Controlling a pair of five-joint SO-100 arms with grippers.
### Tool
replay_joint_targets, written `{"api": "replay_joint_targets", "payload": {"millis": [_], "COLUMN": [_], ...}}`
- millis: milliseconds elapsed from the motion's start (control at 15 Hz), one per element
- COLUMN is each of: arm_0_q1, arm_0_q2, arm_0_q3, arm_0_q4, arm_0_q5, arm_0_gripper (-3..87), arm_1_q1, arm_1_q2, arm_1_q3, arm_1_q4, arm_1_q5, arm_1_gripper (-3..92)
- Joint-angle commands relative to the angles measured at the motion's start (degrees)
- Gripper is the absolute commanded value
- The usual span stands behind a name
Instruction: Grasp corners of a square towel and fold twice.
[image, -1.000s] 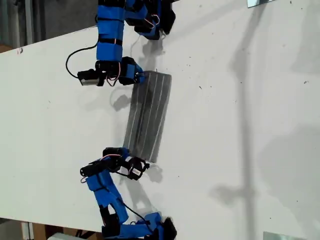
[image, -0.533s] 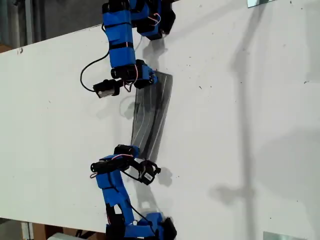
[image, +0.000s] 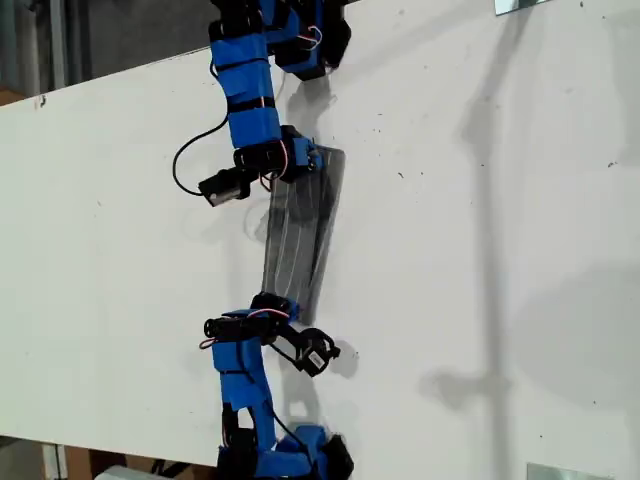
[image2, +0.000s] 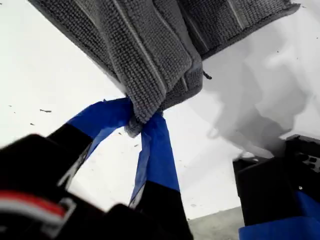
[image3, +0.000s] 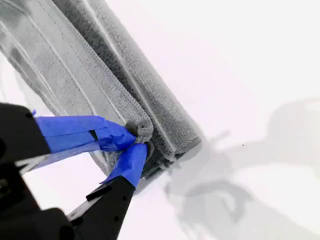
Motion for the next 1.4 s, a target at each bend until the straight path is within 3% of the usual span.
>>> {"api": "replay_joint_targets", "payload": {"millis": [0,333,733,933,1200,1333], "arm_0_q1": [1.32,-4.57,-14.15,-14.06,-13.97,-13.54], "arm_0_q2": [4.22,7.21,16.17,16.35,15.29,13.71], "arm_0_q3": [0.26,0.88,9.93,9.93,9.67,8.61], "arm_0_q4": [0.88,1.41,1.49,1.41,1.05,0.97], "arm_0_q5": [-0.53,2.46,7.29,7.47,7.29,7.38], "arm_0_gripper": [21.1,21.4,21.4,21.4,21.4,21.4], "arm_1_q1": [-0.88,5.71,19.34,17.23,7.65,8.35], "arm_1_q2": [0.79,5.1,5.98,8.17,7.82,9.93], "arm_1_q3": [-2.64,0.26,11.07,1.67,-18.11,-17.84], "arm_1_q4": [0.53,2.9,-2.2,4.48,13.01,15.64], "arm_1_q5": [0.88,-1.49,-8.88,-10.55,-10.2,-9.76], "arm_1_gripper": [21.1,26.2,28.8,28.7,28.0,27.9]}}
